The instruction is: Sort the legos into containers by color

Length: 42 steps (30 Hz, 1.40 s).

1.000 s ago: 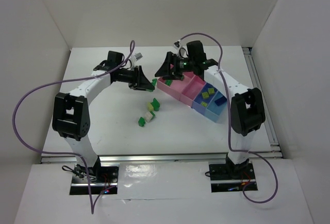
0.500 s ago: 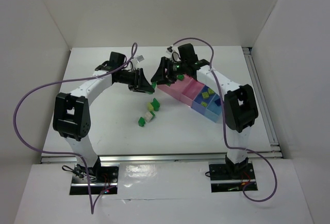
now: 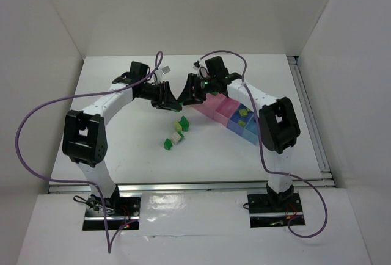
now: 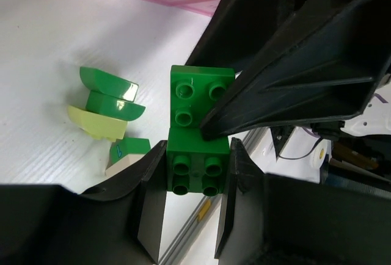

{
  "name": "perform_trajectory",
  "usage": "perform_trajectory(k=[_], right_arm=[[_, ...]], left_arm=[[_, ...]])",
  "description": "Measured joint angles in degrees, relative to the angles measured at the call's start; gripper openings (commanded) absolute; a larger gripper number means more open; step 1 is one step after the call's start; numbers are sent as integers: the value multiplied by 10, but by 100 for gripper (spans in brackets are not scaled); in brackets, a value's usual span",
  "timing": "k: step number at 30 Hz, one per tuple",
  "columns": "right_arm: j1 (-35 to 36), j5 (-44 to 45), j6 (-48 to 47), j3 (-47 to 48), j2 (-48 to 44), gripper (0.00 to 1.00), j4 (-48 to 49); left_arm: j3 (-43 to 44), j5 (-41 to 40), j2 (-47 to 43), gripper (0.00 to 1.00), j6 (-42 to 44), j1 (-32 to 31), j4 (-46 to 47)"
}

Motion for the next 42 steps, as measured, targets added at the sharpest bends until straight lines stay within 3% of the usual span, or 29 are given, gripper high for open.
perform_trajectory(k=[3, 8, 11, 12, 13, 15, 17, 20, 21, 23, 25, 34, 36, 42], right_arm=[[2, -5, 7, 0, 5, 35, 1], [4, -8, 23, 3, 5, 7, 6], [4, -8, 28, 3, 5, 0, 9], [4, -8, 30, 3, 5, 0, 10], [5, -7, 32, 3, 5, 0, 10], [6, -7, 35, 3, 5, 0, 12], [6, -6, 36, 3, 4, 0, 16], [6, -3, 34, 3, 4, 0, 16], [6, -2, 34, 3, 4, 0, 16], [6, 0, 34, 3, 4, 0, 16], [6, 0, 34, 3, 4, 0, 15], [-16, 2, 34, 2, -2, 0, 10], [-24, 0, 33, -6, -8, 0, 10], [-55, 17, 22, -25, -21, 0, -2]], left_arm=[[0, -10, 0, 0, 2, -3, -8], [0, -25, -5, 0, 16, -7, -9], [0, -34, -10, 0, 23, -8, -12], [0, -38, -11, 5, 27, -8, -13], [0, -41, -12, 27, 29, -9, -14], [6, -49, -13, 46, 31, -10, -24], [11, -52, -13, 60, 32, -10, -29], [20, -54, -13, 60, 30, -10, -34], [23, -54, -13, 53, 30, -9, -36], [26, -53, -13, 48, 30, -9, -37], [27, -52, -13, 34, 27, -9, -39], [65, -45, 16, 5, 17, -16, -41], [71, -44, 20, 0, 14, -19, -37], [83, -5, 24, 0, -7, -24, -25]])
